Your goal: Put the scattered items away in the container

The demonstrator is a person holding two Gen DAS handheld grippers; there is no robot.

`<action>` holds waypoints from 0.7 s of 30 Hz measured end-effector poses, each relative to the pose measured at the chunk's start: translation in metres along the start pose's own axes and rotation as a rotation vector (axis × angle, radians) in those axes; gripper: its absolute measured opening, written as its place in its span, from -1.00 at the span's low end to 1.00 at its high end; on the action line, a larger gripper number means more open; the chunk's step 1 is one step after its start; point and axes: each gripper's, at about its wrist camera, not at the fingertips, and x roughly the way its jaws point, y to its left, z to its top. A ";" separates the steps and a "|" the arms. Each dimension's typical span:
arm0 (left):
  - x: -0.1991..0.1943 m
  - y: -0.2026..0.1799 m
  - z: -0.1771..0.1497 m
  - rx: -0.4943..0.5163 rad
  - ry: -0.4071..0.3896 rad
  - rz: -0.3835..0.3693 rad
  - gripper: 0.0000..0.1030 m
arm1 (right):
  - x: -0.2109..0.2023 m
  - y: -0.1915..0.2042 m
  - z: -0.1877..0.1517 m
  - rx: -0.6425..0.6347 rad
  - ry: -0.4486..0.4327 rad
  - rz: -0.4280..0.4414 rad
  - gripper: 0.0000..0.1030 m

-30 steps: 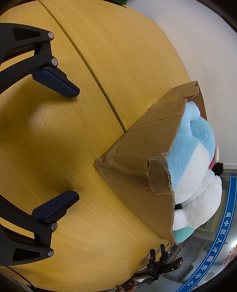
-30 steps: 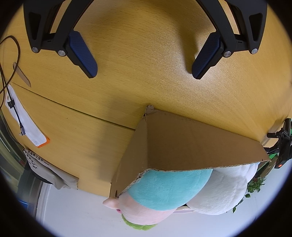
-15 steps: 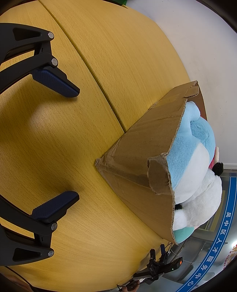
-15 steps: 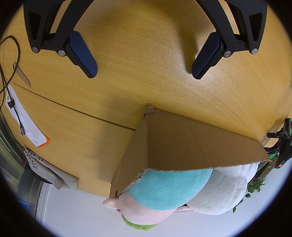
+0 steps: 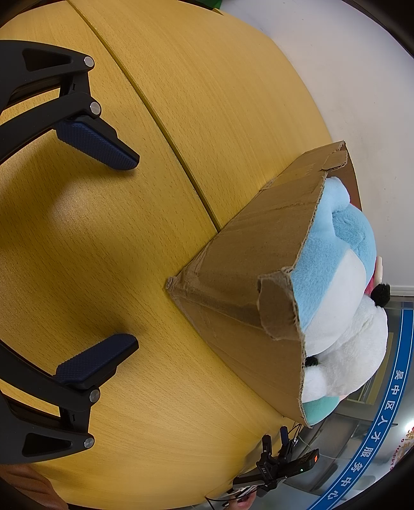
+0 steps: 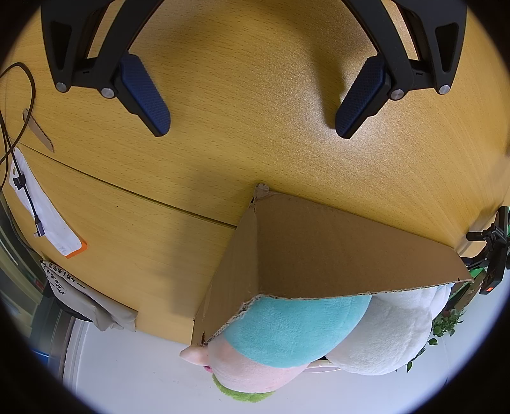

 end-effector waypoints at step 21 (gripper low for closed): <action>0.000 0.001 0.001 -0.005 0.000 0.004 1.00 | 0.000 0.000 0.000 0.000 0.000 0.000 1.00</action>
